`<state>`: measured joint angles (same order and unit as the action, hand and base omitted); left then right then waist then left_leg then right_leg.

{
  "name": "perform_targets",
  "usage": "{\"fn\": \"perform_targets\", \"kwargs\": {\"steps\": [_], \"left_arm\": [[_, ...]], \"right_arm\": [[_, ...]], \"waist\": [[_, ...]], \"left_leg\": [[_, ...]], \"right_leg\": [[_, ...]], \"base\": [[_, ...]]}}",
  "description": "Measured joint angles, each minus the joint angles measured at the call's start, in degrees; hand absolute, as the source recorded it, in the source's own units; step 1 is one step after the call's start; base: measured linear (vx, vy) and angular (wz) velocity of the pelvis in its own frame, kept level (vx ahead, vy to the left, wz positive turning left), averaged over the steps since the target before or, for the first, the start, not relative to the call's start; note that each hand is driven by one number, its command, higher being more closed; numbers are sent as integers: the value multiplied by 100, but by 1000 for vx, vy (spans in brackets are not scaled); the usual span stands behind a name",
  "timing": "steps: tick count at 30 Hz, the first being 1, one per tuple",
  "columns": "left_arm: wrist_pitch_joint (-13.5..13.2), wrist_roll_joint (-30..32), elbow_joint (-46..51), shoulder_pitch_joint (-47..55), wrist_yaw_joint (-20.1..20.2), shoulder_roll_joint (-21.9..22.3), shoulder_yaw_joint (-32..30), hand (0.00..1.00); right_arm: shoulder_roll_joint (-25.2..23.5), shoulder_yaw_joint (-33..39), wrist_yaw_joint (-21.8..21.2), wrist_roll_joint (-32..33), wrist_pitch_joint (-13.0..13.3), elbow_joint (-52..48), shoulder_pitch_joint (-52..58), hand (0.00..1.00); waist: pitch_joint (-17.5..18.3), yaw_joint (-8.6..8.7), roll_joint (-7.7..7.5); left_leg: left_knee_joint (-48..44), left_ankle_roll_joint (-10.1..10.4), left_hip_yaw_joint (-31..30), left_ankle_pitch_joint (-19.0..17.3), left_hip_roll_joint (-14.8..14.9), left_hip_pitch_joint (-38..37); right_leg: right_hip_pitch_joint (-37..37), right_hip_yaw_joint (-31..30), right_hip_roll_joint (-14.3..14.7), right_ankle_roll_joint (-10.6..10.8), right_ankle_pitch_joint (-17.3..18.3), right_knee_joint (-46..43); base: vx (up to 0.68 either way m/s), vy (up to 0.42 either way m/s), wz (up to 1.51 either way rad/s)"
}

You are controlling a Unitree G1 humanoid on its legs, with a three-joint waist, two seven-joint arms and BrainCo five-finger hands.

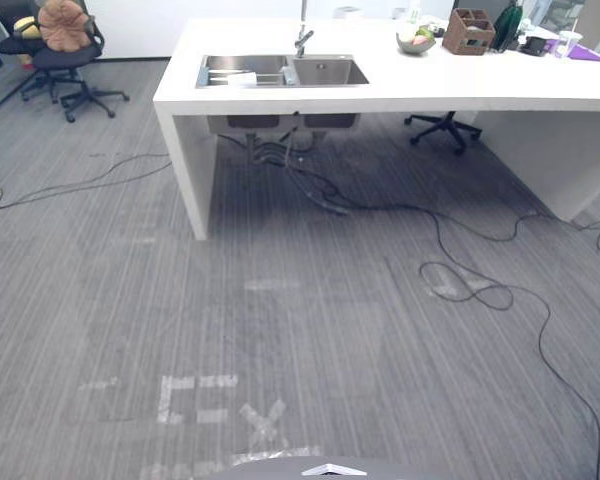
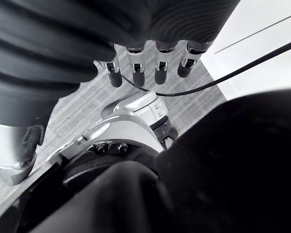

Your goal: Walk over to the sink, pick up the cup, carry it to the dishwasher, place the cup inside the dishwasher, then close the dishwasher door

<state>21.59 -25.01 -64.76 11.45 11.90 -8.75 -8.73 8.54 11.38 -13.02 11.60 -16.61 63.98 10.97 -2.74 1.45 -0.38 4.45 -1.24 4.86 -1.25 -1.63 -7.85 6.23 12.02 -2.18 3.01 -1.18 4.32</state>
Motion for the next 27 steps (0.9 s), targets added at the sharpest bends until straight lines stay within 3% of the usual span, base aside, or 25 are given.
{"fn": "perform_targets", "kwargs": {"steps": [1, 4, 5, 6, 13, 18, 25, 27], "left_arm": [[-582, 162, 42, -11, -5, 28, 3, 0], [-1057, 290, 125, -51, -39, 48, 19, 0], [-1094, 295, 125, -59, -43, 53, 20, 0], [-1332, 340, 125, -93, -172, 86, 18, 0], [-1394, 501, 127, -128, -199, 55, 13, 0], [-1551, 502, 126, -122, -420, 80, 12, 0], [-1971, 507, 133, -117, -767, 159, 17, 0], [-2062, 508, 146, -116, -823, 191, 21, 0]], "right_arm": [[-4, -124, 132, -845, 849, -9, -64, 0], [-73, -183, 98, -1390, 1497, -52, -404, 0], [-74, -188, 106, -1426, 1568, -60, -467, 0], [-112, -241, 373, -1294, 1862, -111, -662, 0], [-136, -241, 341, -1231, 1862, -10, -717, 0], [-115, -293, -16, -1016, 1868, -9, -717, 0], [-138, -391, -81, 204, 1871, -16, -697, 0], [-145, -353, -87, 373, 1894, -83, -686, 0]], "waist": [[-23, -9, -33], [-62, -91, -50], [-64, -100, -58], [-98, -75, -78], [-144, -30, -134], [-146, -2, -131], [-173, 19, -121], [-203, 29, -90]], "left_leg": [[2, 1, -74, 41, -8, 26], [40, 0, -165, 95, -7, 22], [41, -6, -174, 101, -8, 20], [50, -33, -182, 129, -104, 89], [50, -38, -141, 133, -146, 63], [50, -38, -46, 132, -133, 46], [50, -45, -18, 126, -135, -58], [49, -85, -29, 75, -135, -65]], "right_leg": [[24, 132, -11, 0, 0, 9], [50, 228, -10, -12, -5, 17], [59, 249, -11, -10, -3, 19], [83, 323, -111, 9, -7, 29], [165, 442, -162, 46, 0, 29], [168, 410, -154, 36, -8, 30], [265, 388, -157, 41, -7, 27], [173, 396, -184, 67, 167, -205]], "base": [[-42, -16, 28], [-98, -26, 22], [-210, 14, 19], [-167, 29, 17], [-57, -8, 10], [-38, -18, -4], [-32, -12, -1], [-46, -9, 3]]}}
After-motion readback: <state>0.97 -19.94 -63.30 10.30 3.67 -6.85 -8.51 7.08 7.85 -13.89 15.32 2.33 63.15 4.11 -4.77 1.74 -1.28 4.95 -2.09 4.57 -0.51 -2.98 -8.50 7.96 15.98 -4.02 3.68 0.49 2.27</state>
